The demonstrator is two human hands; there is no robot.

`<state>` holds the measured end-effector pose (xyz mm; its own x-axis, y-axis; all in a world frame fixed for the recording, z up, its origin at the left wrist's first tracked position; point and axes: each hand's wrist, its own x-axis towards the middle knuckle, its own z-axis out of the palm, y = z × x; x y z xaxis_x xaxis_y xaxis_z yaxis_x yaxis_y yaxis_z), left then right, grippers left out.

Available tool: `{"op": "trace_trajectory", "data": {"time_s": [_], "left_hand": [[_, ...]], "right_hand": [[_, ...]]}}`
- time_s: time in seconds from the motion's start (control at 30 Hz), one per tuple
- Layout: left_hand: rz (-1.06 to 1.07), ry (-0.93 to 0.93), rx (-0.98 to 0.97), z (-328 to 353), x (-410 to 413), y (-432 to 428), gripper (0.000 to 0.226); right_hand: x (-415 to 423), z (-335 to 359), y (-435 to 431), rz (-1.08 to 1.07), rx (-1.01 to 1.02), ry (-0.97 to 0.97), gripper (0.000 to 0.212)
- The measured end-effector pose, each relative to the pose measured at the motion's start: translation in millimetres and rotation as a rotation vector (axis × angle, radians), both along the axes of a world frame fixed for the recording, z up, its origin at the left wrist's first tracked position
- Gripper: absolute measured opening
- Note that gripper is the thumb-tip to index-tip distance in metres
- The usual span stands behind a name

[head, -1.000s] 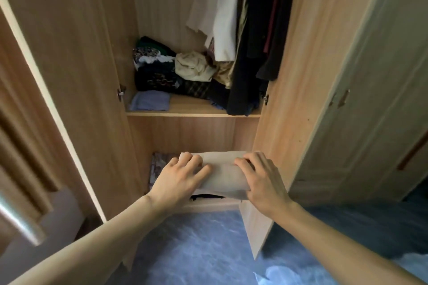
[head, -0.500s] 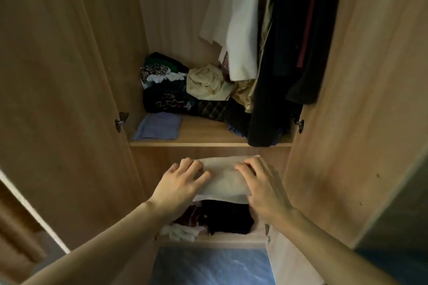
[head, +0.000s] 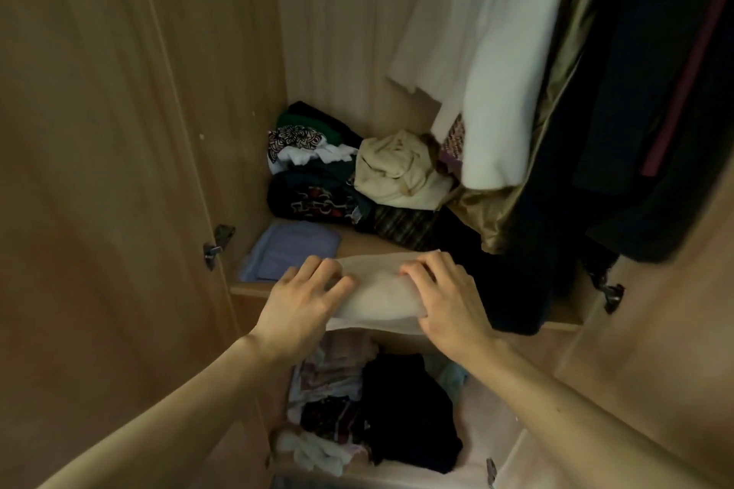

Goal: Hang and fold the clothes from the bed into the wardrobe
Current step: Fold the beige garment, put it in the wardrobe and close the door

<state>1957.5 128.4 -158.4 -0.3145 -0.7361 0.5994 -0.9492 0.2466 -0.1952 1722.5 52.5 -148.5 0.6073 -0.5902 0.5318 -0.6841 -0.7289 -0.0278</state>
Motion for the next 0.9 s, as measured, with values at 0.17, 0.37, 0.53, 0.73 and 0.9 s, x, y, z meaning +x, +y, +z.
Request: {"op": "trace_trajectory", "data": {"time_s": [0.17, 0.37, 0.53, 0.73, 0.9], "left_hand": [[-0.021, 0.058, 0.059, 1.7, 32.7, -46.4, 0.053], [-0.049, 0.062, 0.155, -7.0, 54.6, -104.1, 0.052], [-0.071, 0.026, 0.31, -9.5, 68.9, -157.3, 0.072], [-0.038, -0.017, 0.328, -2.8, 73.3, -228.8, 0.06], [-0.096, -0.013, 0.176, -13.4, 74.9, -266.2, 0.037]], "right_hand": [[35.5, 0.8, -44.7, -0.064, 0.047, 0.075, 0.067], [57.4, -9.2, -90.6, -0.118, 0.103, 0.085, 0.073], [64.7, -23.2, -144.5, -0.138, 0.125, 0.096, 0.067], [78.5, -27.1, -211.1, -0.161, 0.162, 0.094, 0.064], [84.7, -41.5, -236.0, -0.263, 0.109, 0.025, 0.067]]}}
